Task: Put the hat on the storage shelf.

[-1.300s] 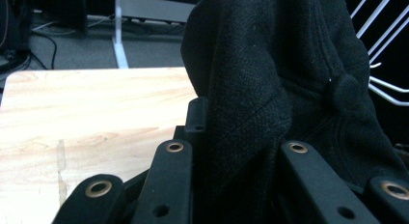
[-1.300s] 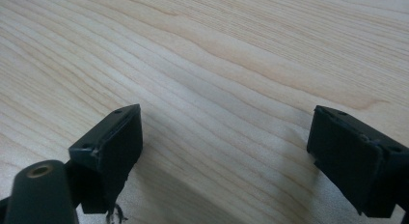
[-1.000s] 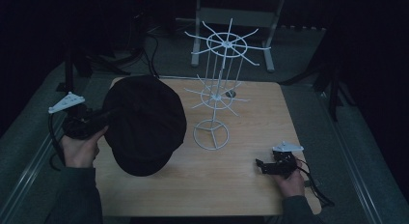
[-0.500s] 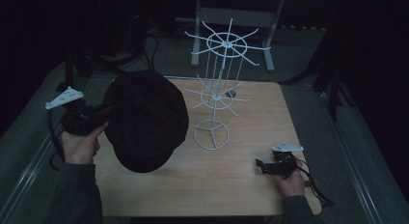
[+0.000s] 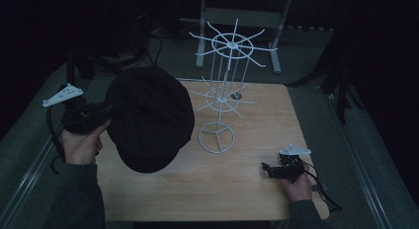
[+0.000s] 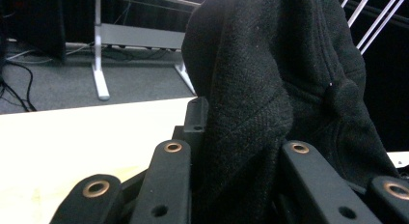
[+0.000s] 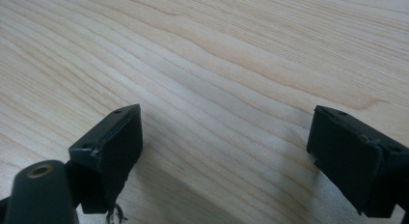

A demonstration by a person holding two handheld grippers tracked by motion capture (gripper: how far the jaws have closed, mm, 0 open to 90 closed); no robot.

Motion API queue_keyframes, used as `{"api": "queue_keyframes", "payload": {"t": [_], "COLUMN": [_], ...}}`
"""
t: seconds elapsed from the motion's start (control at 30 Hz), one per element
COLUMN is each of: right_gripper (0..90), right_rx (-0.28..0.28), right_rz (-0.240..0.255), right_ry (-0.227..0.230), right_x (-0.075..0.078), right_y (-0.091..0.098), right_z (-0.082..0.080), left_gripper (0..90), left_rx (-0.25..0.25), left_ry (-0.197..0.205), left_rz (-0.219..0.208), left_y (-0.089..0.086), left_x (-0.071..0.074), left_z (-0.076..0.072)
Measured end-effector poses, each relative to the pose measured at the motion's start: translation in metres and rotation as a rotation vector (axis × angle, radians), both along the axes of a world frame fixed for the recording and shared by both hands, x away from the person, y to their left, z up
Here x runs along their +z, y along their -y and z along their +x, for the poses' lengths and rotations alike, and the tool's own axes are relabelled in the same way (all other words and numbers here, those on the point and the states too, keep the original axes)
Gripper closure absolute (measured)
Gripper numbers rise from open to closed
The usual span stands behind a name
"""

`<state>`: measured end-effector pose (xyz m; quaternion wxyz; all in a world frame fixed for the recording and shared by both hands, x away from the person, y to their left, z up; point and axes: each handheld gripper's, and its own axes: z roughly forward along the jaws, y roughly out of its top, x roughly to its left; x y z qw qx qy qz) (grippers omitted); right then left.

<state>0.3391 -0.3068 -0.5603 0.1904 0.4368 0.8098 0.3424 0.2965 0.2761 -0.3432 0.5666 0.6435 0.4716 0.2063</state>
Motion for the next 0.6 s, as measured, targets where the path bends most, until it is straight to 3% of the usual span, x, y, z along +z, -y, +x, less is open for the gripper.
{"api": "queue_keyframes", "payload": {"t": [0.6], "right_gripper": [12.3], "right_rx": [0.0], "right_rz": [0.0], "right_ry": [0.0], "right_x": [0.0], "right_y": [0.0], "right_z": [0.0], "left_gripper": [74.9], "left_rx": [-0.035], "left_ry": [0.022], "left_rz": [-0.003], "left_y": [0.004], "left_x": [0.012], "left_z": [0.005]}}
